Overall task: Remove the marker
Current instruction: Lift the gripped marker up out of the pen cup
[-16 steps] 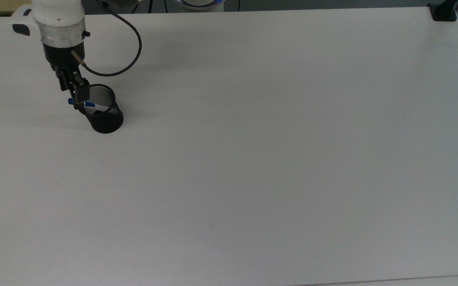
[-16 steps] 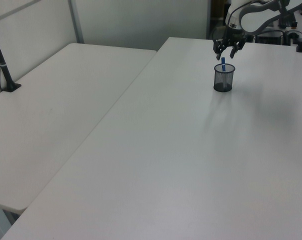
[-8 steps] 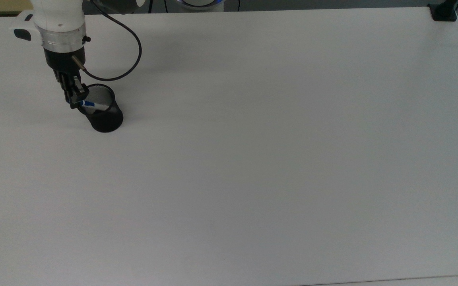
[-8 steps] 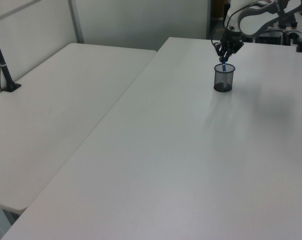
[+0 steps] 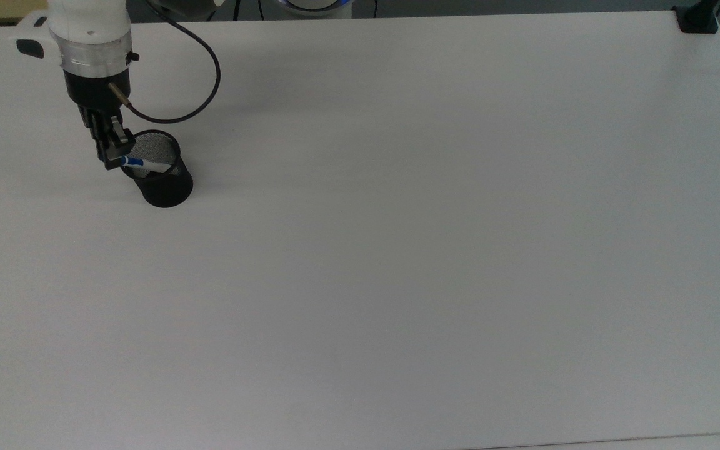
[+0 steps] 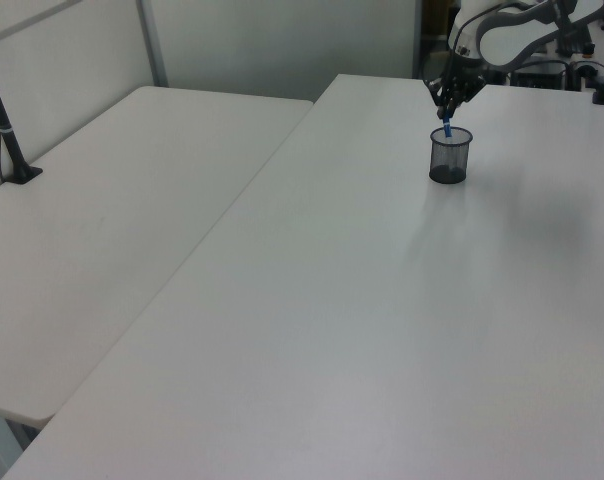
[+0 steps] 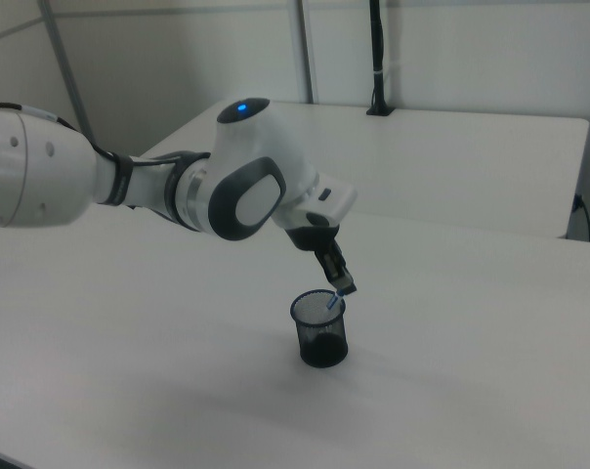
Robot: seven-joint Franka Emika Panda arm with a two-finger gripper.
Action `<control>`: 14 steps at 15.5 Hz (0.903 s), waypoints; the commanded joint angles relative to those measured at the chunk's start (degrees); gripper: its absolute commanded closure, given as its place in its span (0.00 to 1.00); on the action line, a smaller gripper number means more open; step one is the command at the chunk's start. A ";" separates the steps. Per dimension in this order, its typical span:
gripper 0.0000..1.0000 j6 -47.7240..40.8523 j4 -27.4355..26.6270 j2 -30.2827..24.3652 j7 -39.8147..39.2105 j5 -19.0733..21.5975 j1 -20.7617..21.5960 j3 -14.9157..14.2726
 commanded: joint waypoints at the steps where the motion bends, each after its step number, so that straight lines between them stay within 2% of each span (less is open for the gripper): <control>1: 0.98 -1.54 -0.09 -5.71 -0.01 -0.95 0.39 0.20; 7: 0.98 -10.51 8.08 -9.05 -0.19 0.81 1.00 1.16; 10: 0.98 -15.86 10.63 -9.41 -6.49 1.86 1.09 5.19; 14: 0.98 -26.32 11.08 -8.27 -22.57 1.95 1.18 11.70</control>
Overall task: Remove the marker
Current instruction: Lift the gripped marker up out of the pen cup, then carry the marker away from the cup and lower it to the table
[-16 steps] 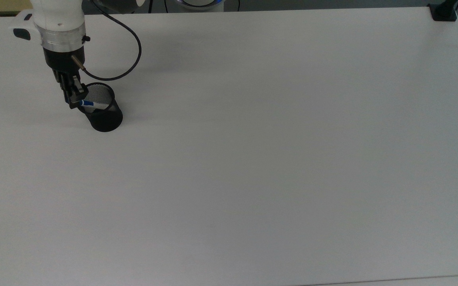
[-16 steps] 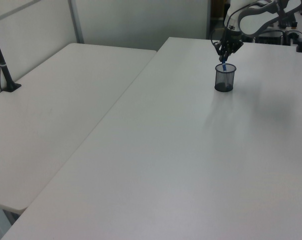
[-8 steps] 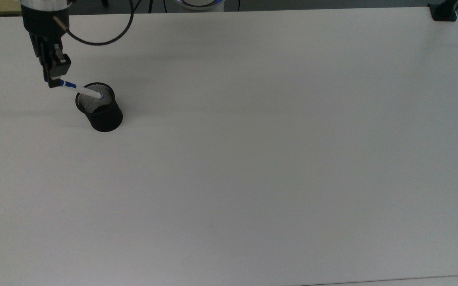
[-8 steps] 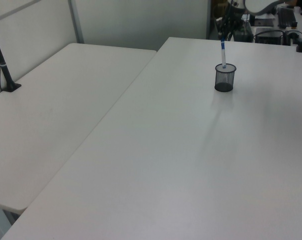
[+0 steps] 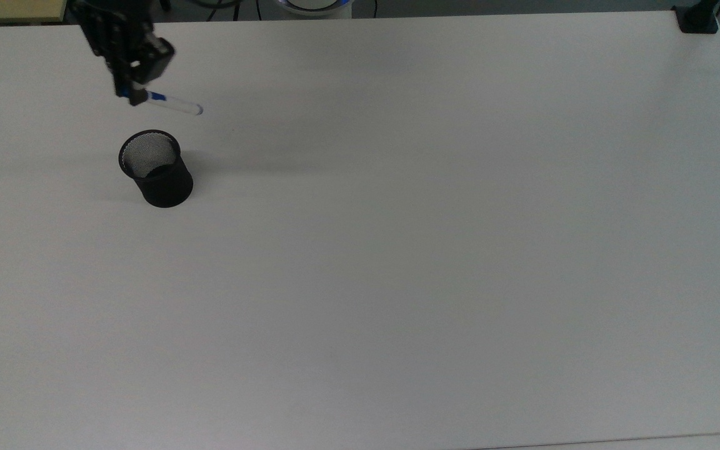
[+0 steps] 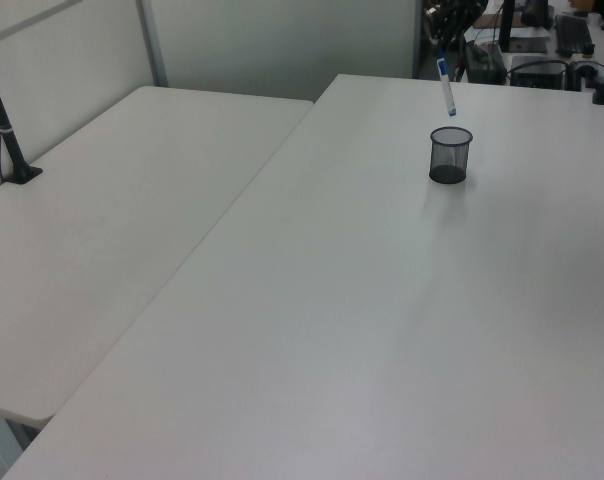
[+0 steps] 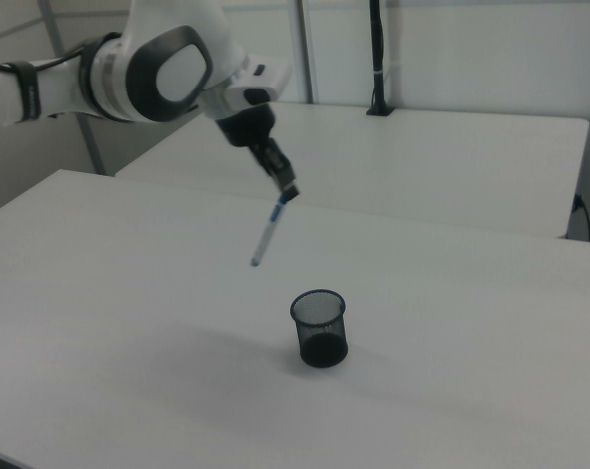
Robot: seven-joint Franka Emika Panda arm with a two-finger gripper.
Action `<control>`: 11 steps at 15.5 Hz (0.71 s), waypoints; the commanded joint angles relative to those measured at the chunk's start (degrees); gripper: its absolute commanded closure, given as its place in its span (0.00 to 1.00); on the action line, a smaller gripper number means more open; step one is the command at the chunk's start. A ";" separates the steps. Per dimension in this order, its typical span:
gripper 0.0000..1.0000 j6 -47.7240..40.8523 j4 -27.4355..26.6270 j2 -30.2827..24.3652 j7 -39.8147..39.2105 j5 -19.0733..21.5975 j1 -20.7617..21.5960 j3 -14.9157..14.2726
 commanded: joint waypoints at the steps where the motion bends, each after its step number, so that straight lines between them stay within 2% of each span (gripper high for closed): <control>1: 0.98 -8.31 0.52 2.00 -14.40 1.11 0.29 4.93; 3: 0.97 -9.90 0.26 5.07 -19.60 1.11 2.04 6.00; 11: 0.96 -6.65 -0.09 15.63 -22.95 1.02 6.27 6.00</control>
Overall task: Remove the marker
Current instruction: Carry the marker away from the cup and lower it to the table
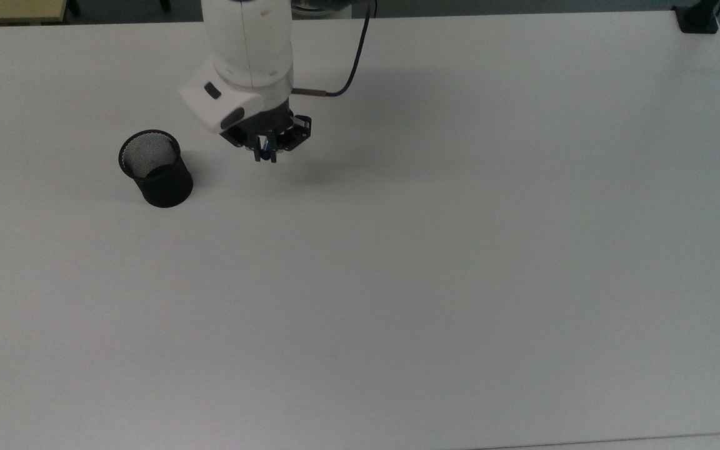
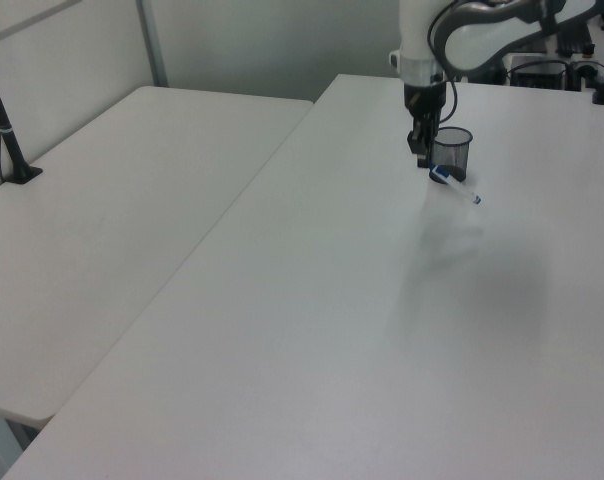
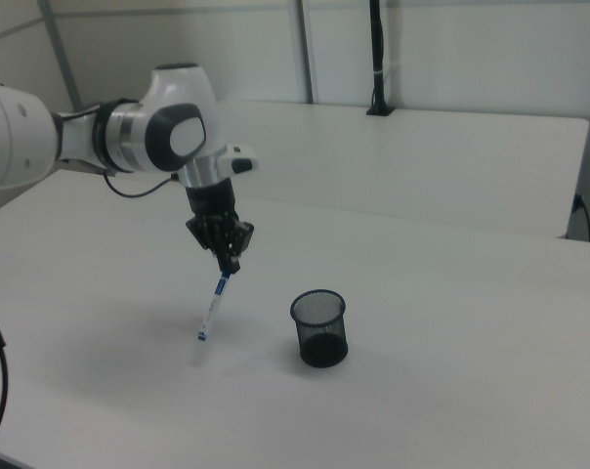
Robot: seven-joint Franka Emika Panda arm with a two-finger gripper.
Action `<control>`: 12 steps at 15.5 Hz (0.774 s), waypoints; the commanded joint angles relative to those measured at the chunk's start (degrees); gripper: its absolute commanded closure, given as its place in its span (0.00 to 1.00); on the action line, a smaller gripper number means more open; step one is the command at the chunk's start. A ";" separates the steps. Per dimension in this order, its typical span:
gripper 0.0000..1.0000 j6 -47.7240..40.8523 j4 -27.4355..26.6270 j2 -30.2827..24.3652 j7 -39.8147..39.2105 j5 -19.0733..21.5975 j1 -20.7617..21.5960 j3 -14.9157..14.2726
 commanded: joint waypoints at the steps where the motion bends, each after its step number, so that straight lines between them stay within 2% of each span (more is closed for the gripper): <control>1: 0.96 2.06 0.46 3.76 -1.87 0.89 1.29 -0.43; 6: 0.95 10.93 -1.04 6.94 -1.43 0.89 2.43 -0.43; 8: 0.88 12.60 -1.91 6.94 -1.34 0.89 2.52 -0.43; 11: 0.30 12.17 -1.92 6.94 -1.26 0.89 2.43 -0.43; 12: 0.19 12.08 -1.92 6.85 -1.17 0.89 2.34 -0.43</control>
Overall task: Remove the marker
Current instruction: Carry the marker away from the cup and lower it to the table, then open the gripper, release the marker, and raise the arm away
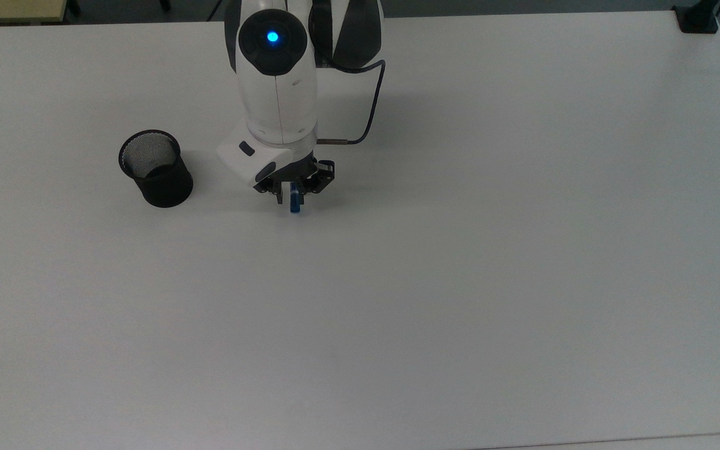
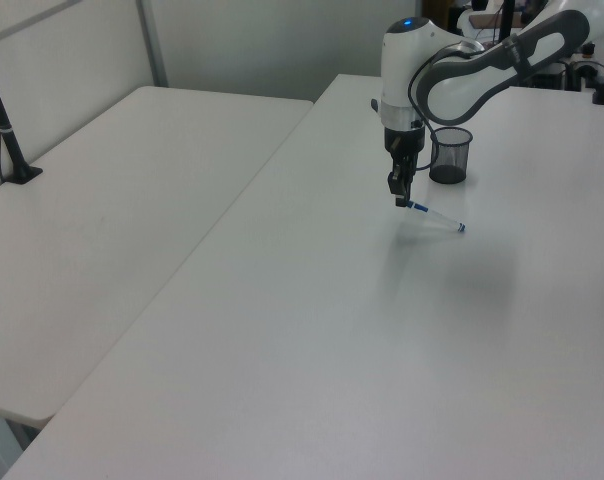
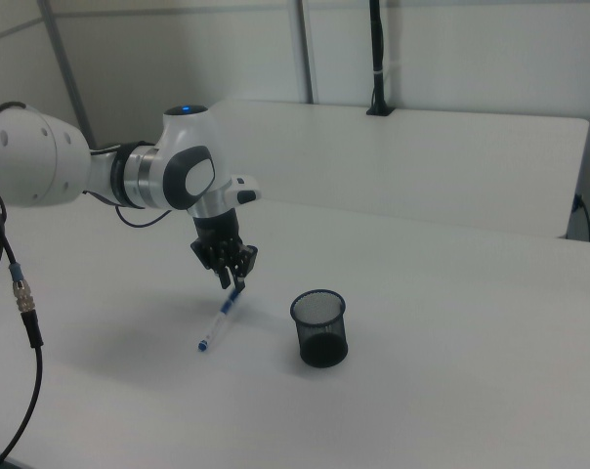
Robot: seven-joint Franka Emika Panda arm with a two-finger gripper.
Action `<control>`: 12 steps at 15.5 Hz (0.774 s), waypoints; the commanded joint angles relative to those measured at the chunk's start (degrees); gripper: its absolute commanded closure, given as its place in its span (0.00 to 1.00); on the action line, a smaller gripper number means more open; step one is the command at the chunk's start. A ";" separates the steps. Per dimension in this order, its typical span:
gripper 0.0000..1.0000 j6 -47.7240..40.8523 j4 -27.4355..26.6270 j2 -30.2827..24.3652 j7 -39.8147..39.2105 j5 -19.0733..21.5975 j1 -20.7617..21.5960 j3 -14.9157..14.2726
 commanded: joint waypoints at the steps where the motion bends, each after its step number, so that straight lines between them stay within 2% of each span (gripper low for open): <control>1: 0.10 1.65 -1.36 -0.56 -1.09 0.98 0.30 -0.44; 3: 0.00 1.29 -1.18 -0.99 0.75 0.89 0.22 -0.44; 6: 0.00 -0.10 -0.74 -4.14 4.17 0.89 0.13 -0.44; 12: 0.00 -15.13 3.04 -15.04 5.15 0.98 -0.14 -0.88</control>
